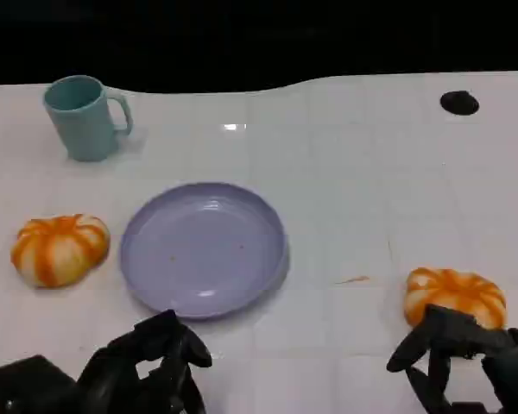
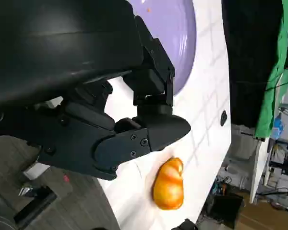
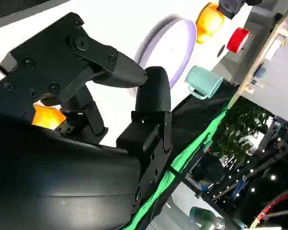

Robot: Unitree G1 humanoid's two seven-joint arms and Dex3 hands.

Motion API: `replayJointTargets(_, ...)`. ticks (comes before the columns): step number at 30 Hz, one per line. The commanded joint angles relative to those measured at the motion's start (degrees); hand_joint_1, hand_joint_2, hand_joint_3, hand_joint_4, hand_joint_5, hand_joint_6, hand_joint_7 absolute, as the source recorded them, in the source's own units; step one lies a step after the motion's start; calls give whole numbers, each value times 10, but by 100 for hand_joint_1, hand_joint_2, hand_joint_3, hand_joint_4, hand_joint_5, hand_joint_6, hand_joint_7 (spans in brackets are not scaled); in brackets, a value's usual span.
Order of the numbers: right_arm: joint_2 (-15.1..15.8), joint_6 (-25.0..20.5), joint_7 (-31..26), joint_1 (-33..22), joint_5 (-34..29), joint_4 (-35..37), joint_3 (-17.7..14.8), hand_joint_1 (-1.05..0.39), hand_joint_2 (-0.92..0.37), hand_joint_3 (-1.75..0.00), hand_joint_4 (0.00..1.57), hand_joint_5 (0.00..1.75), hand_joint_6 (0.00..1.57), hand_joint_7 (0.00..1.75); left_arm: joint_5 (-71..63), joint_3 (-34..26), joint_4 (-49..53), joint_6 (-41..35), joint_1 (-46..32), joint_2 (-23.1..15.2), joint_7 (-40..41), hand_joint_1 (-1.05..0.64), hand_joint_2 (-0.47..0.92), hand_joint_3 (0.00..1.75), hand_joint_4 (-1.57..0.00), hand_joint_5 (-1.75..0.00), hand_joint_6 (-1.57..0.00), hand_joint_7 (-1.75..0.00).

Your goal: Grasp the bread from the table and place it into the plate.

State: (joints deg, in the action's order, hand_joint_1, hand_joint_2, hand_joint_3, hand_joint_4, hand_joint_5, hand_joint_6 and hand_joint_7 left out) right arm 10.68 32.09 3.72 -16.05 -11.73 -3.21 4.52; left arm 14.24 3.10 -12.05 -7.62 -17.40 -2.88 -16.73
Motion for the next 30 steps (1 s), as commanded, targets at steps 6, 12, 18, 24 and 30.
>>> replayJointTargets(6, 2, 1, -3, -3, -1, -9, -4, -26, -48, -112, 82, 175, 79, 129, 2, -5, 4, 16, -3, -9, -11, -70, 83, 72, -84, -175, -69, -149)
replayJointTargets(12, 0, 2, -4, -3, -2, -8, -3, -26, -48, -112, 82, 175, 79, 128, 3, -6, 8, 20, -3, -10, -13, -70, 84, 70, -84, -175, -69, -148)
replayJointTargets(18, 0, -1, -4, -4, -2, -9, -3, -25, -48, -113, 81, 175, 79, 129, 6, -7, 8, 18, -2, -9, -15, -70, 85, 68, -83, -175, -69, -148)
replayJointTargets(24, 0, 2, -5, -4, -4, -8, -3, -25, -48, -113, 80, 175, 78, 128, 2, -6, 7, 21, -3, -11, -14, -70, 86, 68, -84, -175, -69, -149)
replayJointTargets(30, 0, 3, -7, -3, -5, -7, -4, -25, -48, -112, 82, 175, 78, 128, 11, -9, 8, 17, -3, -8, -16, -69, 86, 67, -83, -175, -69, -149)
